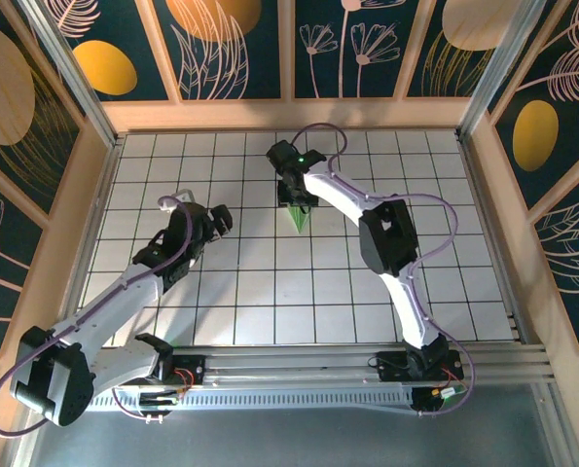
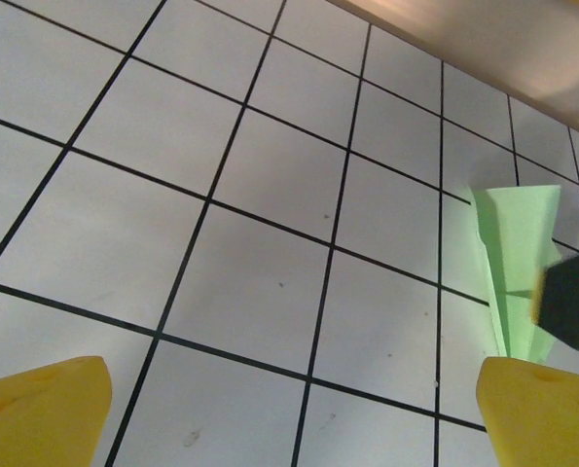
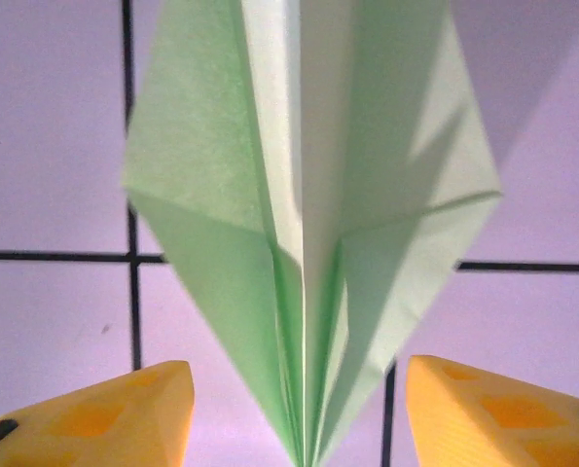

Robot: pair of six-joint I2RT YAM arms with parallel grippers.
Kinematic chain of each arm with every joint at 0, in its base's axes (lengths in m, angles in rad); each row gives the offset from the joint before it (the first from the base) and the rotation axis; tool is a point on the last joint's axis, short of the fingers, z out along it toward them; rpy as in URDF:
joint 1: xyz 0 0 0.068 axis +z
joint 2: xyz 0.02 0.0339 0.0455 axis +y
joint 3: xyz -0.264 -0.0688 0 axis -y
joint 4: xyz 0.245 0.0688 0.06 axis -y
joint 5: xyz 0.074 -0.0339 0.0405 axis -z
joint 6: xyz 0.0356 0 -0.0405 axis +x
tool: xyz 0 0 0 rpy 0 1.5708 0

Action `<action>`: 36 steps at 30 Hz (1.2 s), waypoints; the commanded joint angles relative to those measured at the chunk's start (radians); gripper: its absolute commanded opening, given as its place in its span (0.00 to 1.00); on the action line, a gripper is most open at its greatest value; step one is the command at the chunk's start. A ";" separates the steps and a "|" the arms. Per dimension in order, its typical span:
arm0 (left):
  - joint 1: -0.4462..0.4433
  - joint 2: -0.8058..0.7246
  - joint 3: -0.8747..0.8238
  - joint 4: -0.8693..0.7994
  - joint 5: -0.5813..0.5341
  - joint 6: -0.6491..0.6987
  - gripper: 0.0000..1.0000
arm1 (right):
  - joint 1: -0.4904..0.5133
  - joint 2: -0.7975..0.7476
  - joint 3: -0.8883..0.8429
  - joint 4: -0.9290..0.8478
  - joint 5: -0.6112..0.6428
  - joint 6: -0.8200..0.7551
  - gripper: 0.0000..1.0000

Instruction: Fold a paper plane with a square sheet of paper (fold left side to right side)

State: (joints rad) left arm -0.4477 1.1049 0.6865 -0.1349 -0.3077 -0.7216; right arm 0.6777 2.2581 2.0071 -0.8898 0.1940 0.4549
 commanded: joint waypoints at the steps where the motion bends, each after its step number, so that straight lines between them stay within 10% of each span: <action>1: 0.066 0.008 -0.002 0.038 0.094 0.006 0.96 | 0.014 -0.184 -0.095 0.040 0.060 -0.017 0.66; 9: 0.251 0.024 -0.040 0.124 0.163 0.032 0.97 | -0.038 -0.534 -0.479 0.275 0.136 -0.083 0.83; 23: 0.268 -0.093 -0.208 0.367 -0.087 0.153 0.99 | -0.371 -1.094 -1.260 0.882 0.067 -0.211 0.99; 36: 0.268 -0.141 -0.358 0.592 -0.174 0.332 0.99 | -0.473 -1.156 -1.643 1.451 0.156 -0.407 0.99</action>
State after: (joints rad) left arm -0.1848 0.9863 0.3489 0.3588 -0.4381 -0.4477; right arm 0.2264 1.0832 0.3809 0.3759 0.3069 0.1089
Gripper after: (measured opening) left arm 0.986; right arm 0.992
